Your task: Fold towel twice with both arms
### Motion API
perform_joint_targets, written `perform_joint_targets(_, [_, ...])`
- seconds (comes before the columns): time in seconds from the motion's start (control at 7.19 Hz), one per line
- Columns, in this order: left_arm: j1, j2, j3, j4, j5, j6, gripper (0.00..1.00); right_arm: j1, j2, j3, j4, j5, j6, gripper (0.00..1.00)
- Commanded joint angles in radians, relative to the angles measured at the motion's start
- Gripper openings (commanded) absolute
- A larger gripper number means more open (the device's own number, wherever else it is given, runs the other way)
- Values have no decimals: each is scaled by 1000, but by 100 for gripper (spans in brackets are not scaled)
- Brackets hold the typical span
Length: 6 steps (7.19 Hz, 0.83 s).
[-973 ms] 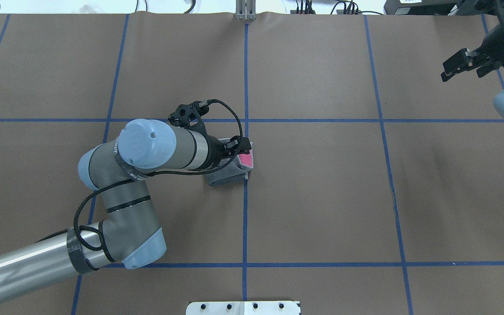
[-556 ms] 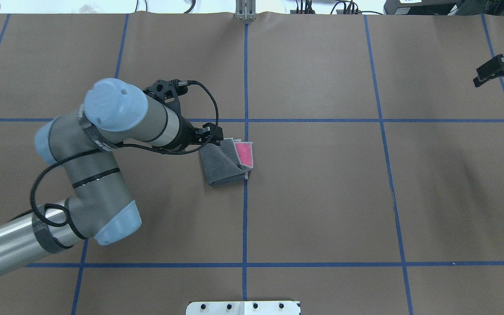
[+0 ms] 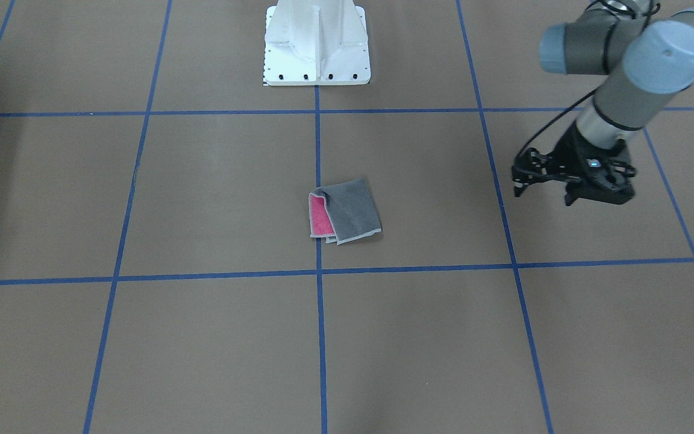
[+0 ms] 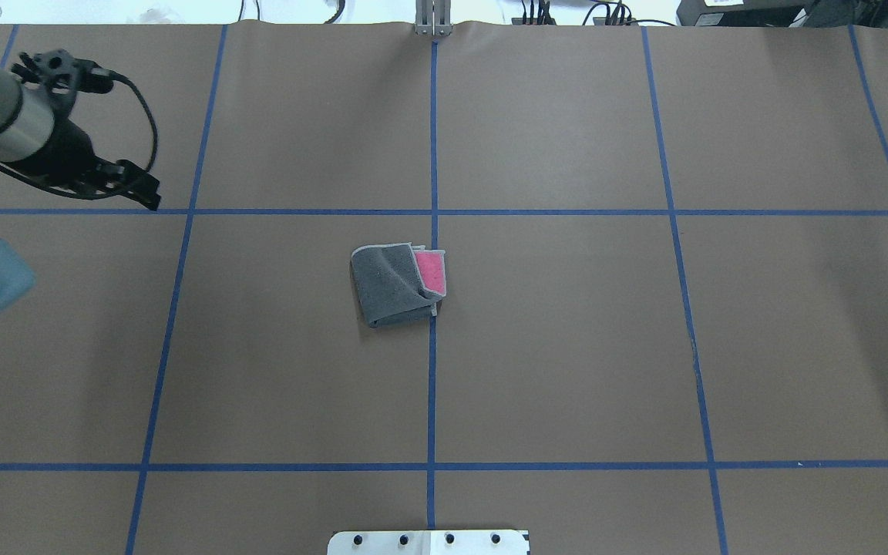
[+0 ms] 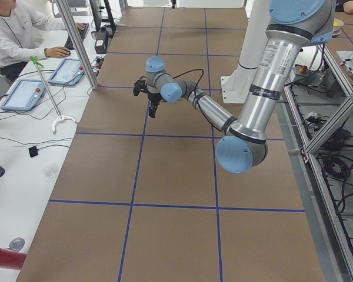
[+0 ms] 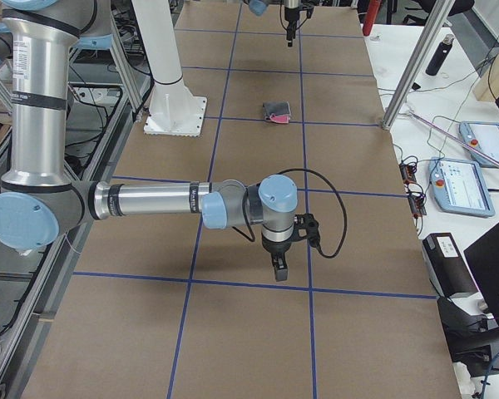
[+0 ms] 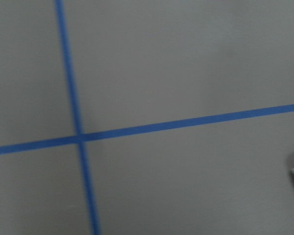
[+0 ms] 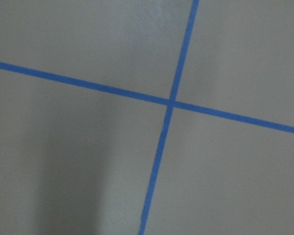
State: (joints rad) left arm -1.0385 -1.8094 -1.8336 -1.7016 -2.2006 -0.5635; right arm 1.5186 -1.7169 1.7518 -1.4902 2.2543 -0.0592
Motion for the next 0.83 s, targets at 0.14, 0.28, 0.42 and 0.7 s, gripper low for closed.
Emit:
perform_joint_targets(0.14, [-309,166,13,109,-85,496,100,64,-64,12,-9,80,-14,100])
perform_joint_targets(0.28, [-403,197,42,135,-85,636,100,64,-64,11,-7,83,-14,100])
perform_joint_targets(0.42, [-467,222,100,138,-85,743,100,64,-69,11,4,82,-16,100])
perform_joint_targets(0.7, [-544,312,155,105,-87,769,100,64,-67,9,4,82,-13,100])
